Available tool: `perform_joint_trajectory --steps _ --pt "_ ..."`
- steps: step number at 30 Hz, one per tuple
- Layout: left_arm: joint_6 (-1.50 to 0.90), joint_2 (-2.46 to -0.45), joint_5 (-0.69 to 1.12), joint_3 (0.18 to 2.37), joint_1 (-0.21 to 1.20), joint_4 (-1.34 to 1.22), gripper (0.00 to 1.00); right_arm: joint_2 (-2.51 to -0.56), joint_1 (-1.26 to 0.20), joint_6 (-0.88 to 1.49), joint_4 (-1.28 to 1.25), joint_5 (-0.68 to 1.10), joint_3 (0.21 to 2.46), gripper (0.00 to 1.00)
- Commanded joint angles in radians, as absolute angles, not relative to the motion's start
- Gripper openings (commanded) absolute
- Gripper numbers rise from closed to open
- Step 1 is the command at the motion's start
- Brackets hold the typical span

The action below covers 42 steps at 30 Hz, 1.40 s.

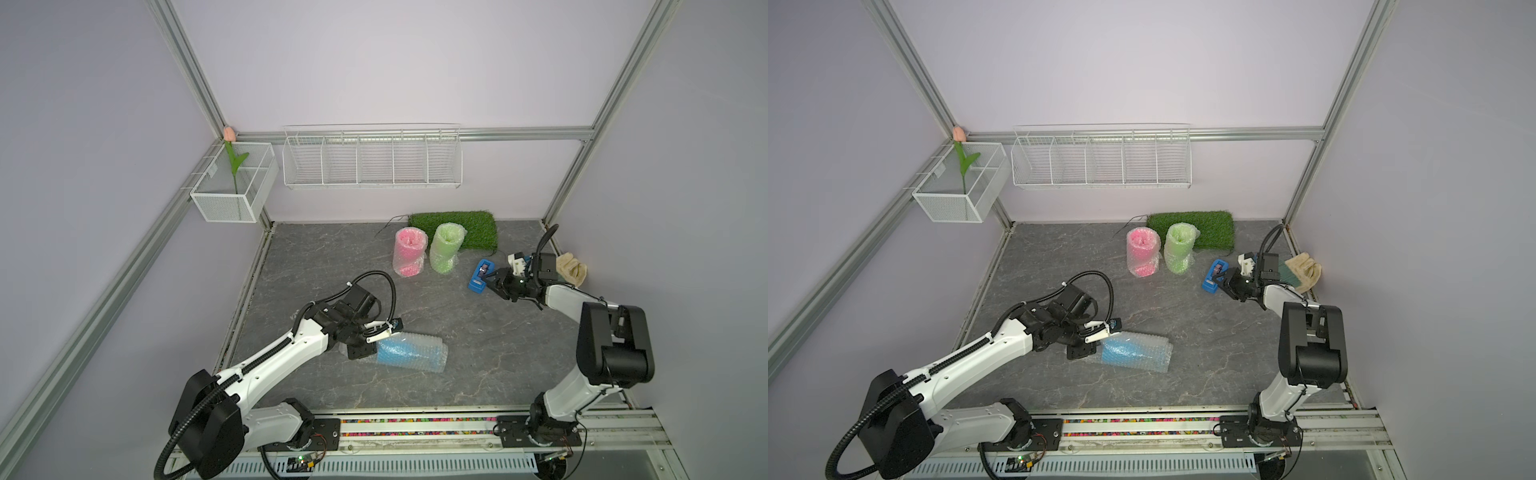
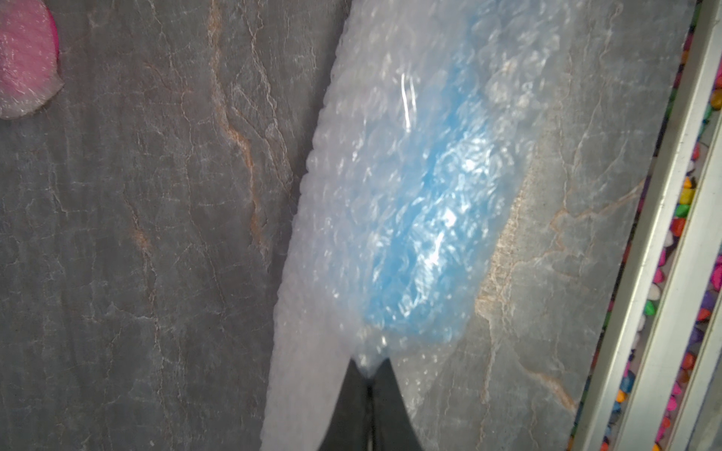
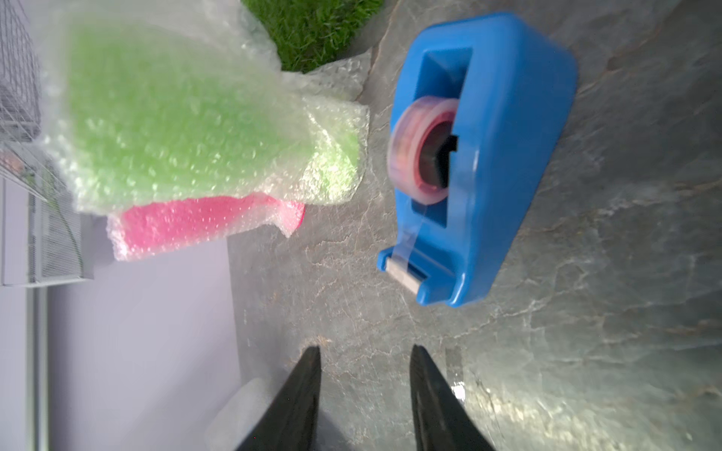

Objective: Wrap wine glasses in bubble wrap
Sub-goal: Pull the tape from the tape cutter.

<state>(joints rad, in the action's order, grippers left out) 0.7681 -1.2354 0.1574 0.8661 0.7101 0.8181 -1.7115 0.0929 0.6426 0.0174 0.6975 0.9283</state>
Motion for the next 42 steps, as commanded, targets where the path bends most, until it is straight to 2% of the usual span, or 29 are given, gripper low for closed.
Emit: perform_joint_trajectory --steps 1,11,17,27,34,42 --pt "0.769 -1.239 0.178 0.859 0.715 0.807 0.06 -1.762 0.096 0.724 -0.059 0.774 0.978 0.37" --pt "0.772 -1.239 0.177 0.857 0.715 0.807 0.06 -1.873 0.097 0.742 -0.051 0.727 1.014 0.33" --pt "0.772 -1.248 0.174 0.859 0.715 0.808 0.06 -1.923 0.094 0.783 -0.106 0.761 1.017 0.32" --pt "0.773 -1.259 0.171 0.865 0.715 0.813 0.06 -1.988 0.086 0.887 -0.239 0.787 1.007 0.23" --pt "0.772 -1.265 0.174 0.866 0.715 0.814 0.06 -1.969 0.093 0.922 -0.27 0.784 0.995 0.07" --pt "0.772 -1.262 0.175 0.867 0.715 0.815 0.06 -1.861 0.092 0.971 -0.28 0.796 0.986 0.07"
